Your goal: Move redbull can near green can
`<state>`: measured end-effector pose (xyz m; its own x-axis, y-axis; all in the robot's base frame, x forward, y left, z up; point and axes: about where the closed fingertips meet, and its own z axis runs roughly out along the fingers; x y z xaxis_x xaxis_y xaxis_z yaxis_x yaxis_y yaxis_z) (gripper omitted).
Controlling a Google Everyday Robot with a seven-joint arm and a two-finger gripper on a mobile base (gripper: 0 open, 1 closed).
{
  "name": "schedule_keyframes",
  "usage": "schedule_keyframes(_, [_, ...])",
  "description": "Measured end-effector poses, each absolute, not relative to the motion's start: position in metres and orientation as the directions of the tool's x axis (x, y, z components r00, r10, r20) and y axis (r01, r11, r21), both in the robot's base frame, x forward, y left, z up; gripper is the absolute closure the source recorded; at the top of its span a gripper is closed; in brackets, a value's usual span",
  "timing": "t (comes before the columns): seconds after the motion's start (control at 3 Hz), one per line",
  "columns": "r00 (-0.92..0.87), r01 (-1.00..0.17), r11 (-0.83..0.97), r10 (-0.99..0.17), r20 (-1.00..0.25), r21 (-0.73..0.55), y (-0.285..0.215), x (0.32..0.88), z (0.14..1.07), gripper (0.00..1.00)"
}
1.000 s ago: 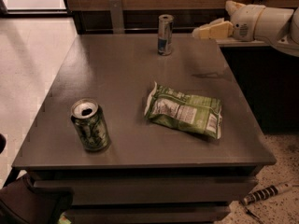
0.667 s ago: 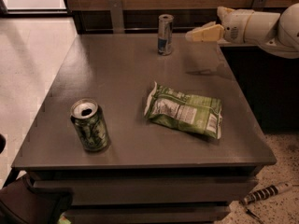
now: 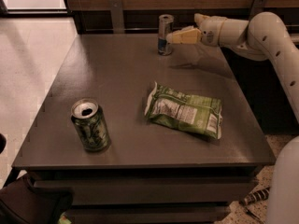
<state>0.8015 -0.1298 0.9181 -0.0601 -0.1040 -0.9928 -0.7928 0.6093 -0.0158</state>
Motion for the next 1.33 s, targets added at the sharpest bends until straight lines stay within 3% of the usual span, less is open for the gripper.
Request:
schedule_keyframes(0.67, [-0.039,-0.829,0.559,-0.034,-0.999,0.013,-0.086,0.834,0.897,0.0])
schedule_keyframes(1.0, [-0.039,-0.831,0.555,-0.032,-0.999,0.015,-0.083,0.835,0.896,0.16])
schedule_keyframes(1.33, [-0.04,-0.834,0.551,-0.032,-0.999,0.016,-0.08,0.835,0.895,0.41])
